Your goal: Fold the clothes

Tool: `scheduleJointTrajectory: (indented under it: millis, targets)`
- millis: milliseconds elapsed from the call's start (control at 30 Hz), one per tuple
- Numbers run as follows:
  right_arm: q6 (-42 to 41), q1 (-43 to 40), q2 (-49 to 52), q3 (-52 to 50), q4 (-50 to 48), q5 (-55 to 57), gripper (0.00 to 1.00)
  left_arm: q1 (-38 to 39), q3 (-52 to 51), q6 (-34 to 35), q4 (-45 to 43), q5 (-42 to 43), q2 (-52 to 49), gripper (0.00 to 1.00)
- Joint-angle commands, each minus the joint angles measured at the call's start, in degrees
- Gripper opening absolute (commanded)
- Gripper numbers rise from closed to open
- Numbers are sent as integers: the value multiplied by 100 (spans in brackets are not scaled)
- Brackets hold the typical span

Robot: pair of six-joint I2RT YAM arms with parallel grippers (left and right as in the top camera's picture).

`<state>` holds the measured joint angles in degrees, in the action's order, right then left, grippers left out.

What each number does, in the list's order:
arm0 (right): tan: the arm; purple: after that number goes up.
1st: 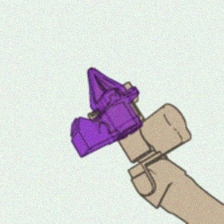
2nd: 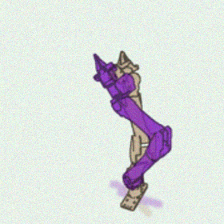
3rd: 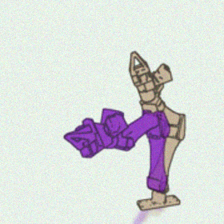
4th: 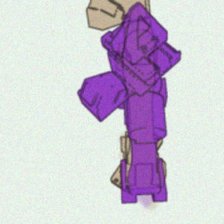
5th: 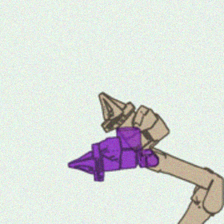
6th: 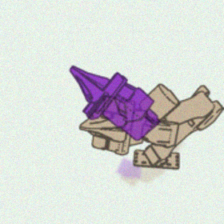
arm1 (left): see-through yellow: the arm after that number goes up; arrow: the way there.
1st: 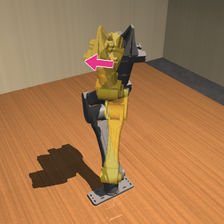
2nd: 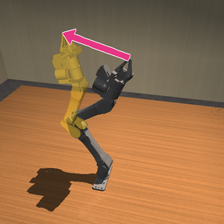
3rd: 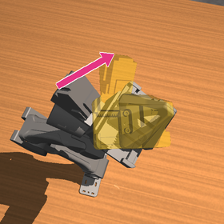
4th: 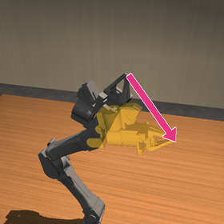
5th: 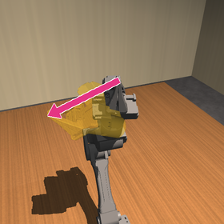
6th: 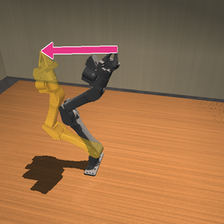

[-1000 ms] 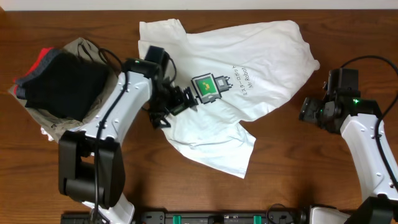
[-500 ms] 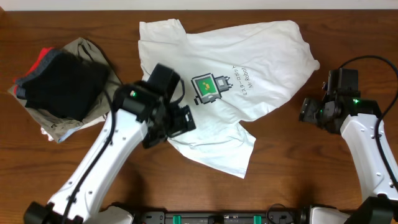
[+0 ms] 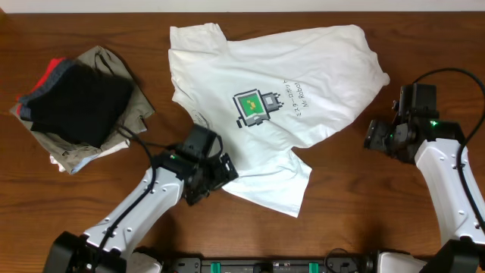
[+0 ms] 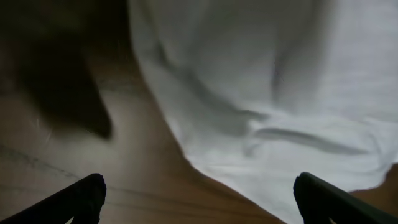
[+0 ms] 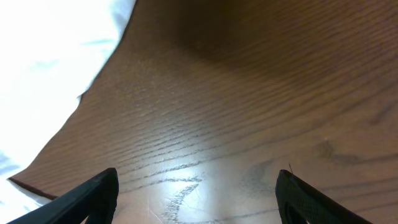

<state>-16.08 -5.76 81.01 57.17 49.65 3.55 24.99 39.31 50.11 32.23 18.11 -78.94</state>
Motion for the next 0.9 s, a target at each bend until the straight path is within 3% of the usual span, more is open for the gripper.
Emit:
scheduleJointTrajectory:
  millis: [0,500,733,800,867]
  targets:
    - [50,-24,-26,15,48,2,79,22,-162,280,-219,92,-13,99]
    - [48,-24,-26,15,81,2,79,306,-234,682,-1178,573,-1038,88]
    - [48,-24,-26,15,83,2,79,435,-234,828,-1196,695,-1128,61]
    - [48,-24,-26,15,83,2,79,435,-234,828,-1196,697,-1128,48]
    - [48,-24,-26,15,92,2,79,433,-234,828,-1200,693,-1128,24]
